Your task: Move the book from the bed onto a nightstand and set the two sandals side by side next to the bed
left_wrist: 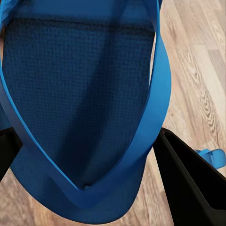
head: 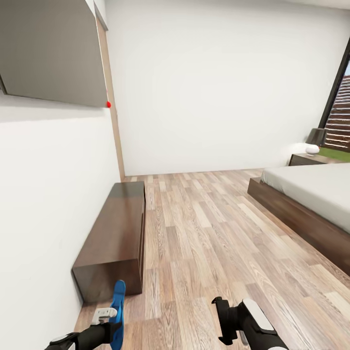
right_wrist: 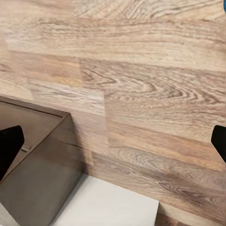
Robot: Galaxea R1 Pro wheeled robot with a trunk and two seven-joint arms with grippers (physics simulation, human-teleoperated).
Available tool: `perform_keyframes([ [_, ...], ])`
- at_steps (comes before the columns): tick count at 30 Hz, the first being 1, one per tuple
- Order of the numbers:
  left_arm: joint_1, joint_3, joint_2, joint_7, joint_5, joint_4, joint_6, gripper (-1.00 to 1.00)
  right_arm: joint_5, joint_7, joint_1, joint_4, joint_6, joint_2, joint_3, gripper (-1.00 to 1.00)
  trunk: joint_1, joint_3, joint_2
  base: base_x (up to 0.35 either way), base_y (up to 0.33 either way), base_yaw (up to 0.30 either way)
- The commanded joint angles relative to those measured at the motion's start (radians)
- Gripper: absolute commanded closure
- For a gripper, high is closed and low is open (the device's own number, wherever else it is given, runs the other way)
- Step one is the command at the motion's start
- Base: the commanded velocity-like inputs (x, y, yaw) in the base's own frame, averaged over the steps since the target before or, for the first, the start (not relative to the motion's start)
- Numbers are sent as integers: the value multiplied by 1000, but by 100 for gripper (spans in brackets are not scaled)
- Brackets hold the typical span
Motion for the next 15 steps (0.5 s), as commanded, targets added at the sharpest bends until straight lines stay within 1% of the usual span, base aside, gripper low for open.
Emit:
perform_keyframes([
  [1,-1,2,0,-4,3,1,0,100,-1,-6,0,-2,5,1,-6,-100,4,-4,-8,0,0,0],
  [15,-1,5,0,-6,3,1,3,100,-1,-2,0,1,-2,1,-5,-100,57,-48,-106,0,0,0],
])
